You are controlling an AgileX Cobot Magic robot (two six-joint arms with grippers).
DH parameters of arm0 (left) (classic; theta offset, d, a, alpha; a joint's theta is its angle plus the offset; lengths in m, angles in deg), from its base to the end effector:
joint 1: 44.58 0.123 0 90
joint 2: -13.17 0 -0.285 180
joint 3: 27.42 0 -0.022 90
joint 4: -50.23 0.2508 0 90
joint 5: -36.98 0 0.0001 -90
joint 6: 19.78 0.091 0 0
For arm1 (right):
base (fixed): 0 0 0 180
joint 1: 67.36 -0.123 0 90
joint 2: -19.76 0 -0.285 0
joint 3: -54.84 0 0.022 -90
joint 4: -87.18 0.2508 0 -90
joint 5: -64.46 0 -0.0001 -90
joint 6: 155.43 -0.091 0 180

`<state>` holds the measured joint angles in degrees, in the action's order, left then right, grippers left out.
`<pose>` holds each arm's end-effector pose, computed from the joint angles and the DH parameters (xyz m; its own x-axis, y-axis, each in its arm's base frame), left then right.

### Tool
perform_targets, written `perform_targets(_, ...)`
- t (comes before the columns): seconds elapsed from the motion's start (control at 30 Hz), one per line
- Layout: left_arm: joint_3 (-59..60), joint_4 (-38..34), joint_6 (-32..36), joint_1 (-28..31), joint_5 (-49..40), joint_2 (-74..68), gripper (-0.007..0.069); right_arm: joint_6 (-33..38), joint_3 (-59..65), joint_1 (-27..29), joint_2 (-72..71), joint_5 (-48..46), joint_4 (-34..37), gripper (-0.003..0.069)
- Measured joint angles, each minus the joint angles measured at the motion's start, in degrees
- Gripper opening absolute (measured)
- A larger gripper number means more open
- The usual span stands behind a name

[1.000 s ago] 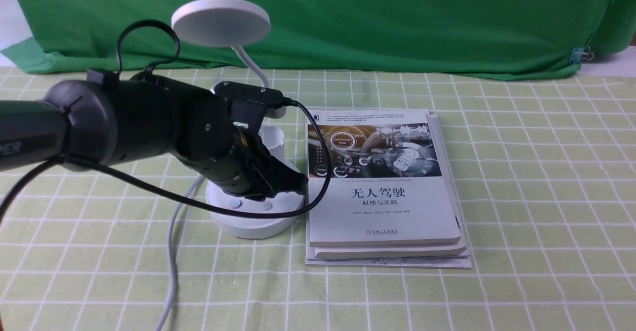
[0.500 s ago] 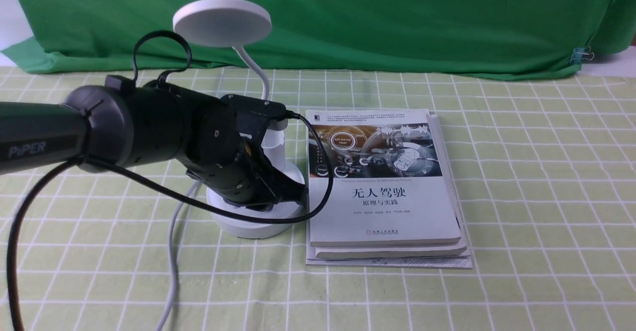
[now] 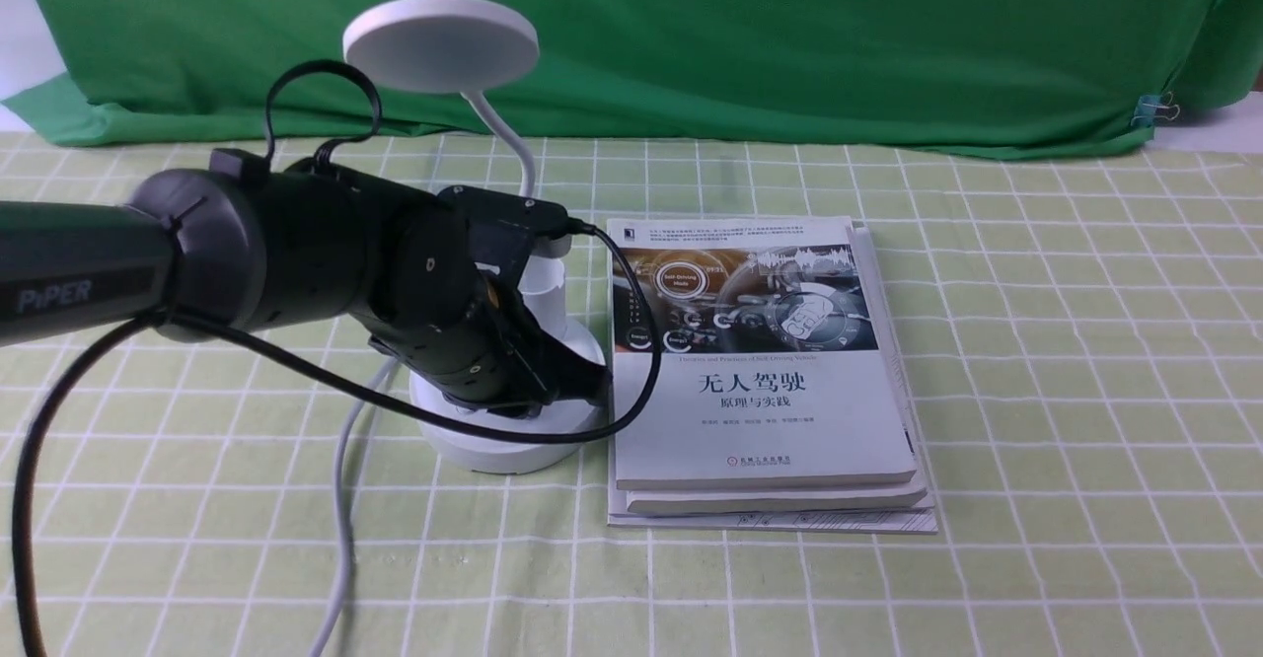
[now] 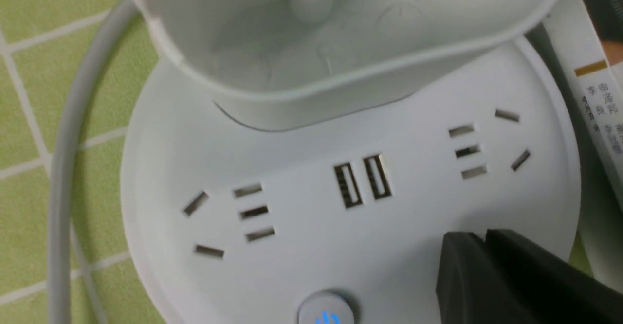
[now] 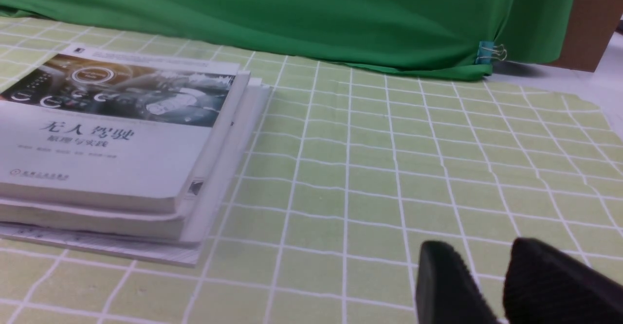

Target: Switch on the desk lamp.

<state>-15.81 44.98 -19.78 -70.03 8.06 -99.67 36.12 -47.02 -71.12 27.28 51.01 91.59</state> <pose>0.3330 -0.1629 0.1807 -0.8397 0.3109 -0.4452 0.3812 0.9214 -0.0755 0.0555 0.0053 0.1868 -0.1456 -0.1362 -0.9799 -0.1024 0.9872 -0.1220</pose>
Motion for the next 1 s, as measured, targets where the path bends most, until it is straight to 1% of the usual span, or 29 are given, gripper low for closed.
perform_targets(0.23,1.5,0.54,0.0,0.0,-4.69,8.52,0.0019,0.0,0.0,0.0,0.0,0.0,0.0,0.0245)
perform_targets(0.37,9.36,-1.16,0.0,-0.07,-5.47,16.59,0.0019,0.0,0.0,0.0,0.0,0.0,0.0,0.0245)
perform_targets(0.4,9.36,-1.29,0.0,-0.07,-5.47,16.6,0.0019,0.0,0.0,0.0,0.0,0.0,0.0,0.0245)
perform_targets(0.43,14.34,-1.86,-0.77,-0.13,-5.54,21.16,0.0019,0.0,0.0,0.0,0.0,0.0,0.0,0.0245)
perform_targets(0.53,21.72,-2.24,-3.06,-0.2,-5.61,29.41,0.0019,0.0,0.0,0.0,0.0,0.0,0.0,0.0245)
perform_targets(0.6,25.94,-2.36,-4.27,-0.2,-5.61,37.63,0.0019,0.0,0.0,0.0,0.0,0.0,0.0,0.0245)
perform_targets(0.63,26.66,-2.36,-4.27,-0.2,-5.61,39.27,0.0019,0.0,0.0,0.0,0.0,0.0,0.0,0.0245)
perform_targets(0.67,28.9,-2.36,-4.68,-0.2,-5.2,45.1,0.0019,0.0,0.0,0.0,0.0,0.0,0.0,0.0245)
perform_targets(0.83,34.51,-2.36,-5.51,-0.2,-1.54,64.02,0.0019,-0.04,0.0,0.0,0.0,0.0,0.0,0.0245)
perform_targets(1.0,35.8,-2.36,-5.58,-0.2,-1.63,72.13,0.0019,-0.04,0.0,0.0,0.0,0.0,0.0,0.0245)
